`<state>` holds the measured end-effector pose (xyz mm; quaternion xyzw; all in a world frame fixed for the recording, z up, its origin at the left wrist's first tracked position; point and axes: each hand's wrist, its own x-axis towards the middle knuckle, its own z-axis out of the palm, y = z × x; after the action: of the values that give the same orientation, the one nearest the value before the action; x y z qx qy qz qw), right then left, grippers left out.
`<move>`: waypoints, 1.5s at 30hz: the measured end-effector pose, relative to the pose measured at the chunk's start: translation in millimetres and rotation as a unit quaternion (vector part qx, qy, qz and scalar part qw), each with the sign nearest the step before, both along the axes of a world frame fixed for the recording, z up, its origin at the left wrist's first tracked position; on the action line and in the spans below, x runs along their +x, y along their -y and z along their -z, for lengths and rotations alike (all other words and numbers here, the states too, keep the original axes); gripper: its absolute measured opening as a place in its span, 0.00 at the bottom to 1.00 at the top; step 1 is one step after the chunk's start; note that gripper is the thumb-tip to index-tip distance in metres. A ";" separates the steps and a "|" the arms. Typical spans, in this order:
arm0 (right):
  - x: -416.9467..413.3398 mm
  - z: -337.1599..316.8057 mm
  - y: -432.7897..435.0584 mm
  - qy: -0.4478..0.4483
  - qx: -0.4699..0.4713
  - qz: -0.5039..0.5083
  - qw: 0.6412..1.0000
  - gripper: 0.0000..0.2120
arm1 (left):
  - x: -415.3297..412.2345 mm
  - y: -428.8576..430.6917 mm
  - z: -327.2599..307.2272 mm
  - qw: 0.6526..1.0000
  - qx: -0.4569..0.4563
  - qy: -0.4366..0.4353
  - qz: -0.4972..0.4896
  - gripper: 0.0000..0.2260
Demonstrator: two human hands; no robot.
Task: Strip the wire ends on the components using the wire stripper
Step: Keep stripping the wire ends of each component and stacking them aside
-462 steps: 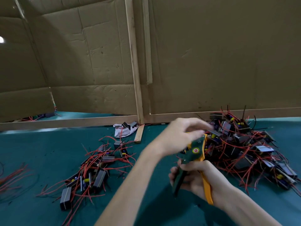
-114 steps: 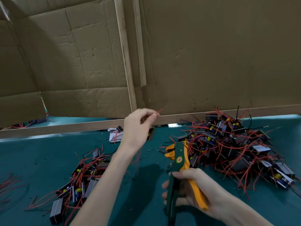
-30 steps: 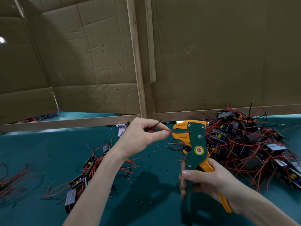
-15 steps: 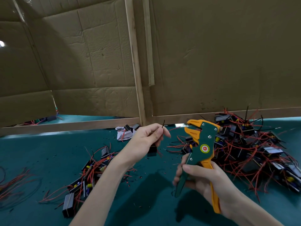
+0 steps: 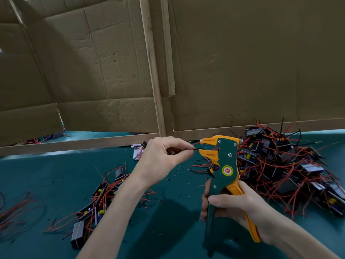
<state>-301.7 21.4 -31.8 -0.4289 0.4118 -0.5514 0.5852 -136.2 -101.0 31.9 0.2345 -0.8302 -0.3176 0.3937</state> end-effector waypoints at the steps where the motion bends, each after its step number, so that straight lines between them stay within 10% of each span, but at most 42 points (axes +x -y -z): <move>1: -0.3 0.0 0.0 -0.002 -0.001 -0.004 1.000 0.17 | 0.3 -0.4 -0.5 1.000 0.001 0.003 -0.001 0.02; 15: 7.2 -4.6 -5.7 -0.062 0.068 0.041 0.995 0.25 | 11.3 3.6 -8.1 0.997 0.002 0.075 0.024 0.05; 24: 15.1 4.5 0.9 0.060 0.059 0.011 0.996 0.07 | 5.3 13.7 9.8 0.988 -0.044 0.134 -0.060 0.04; 33: 4.1 11.5 11.0 0.149 0.122 0.028 0.981 0.08 | -20.4 17.0 -1.7 0.976 -0.123 -0.045 -0.172 0.06; 37: 4.4 14.0 12.7 0.187 0.146 0.038 0.971 0.10 | -81.8 1.3 -9.9 0.987 -0.102 -0.091 -0.082 0.09; 45: 1.5 14.8 15.6 0.199 0.149 0.027 0.968 0.24 | -120.9 -31.4 -2.4 0.968 0.057 0.146 0.194 0.16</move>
<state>-300.2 5.7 -46.6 -0.2074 0.3754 -0.5738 0.6977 -257.0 -69.6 34.3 0.1350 -0.8889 -0.3967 0.1851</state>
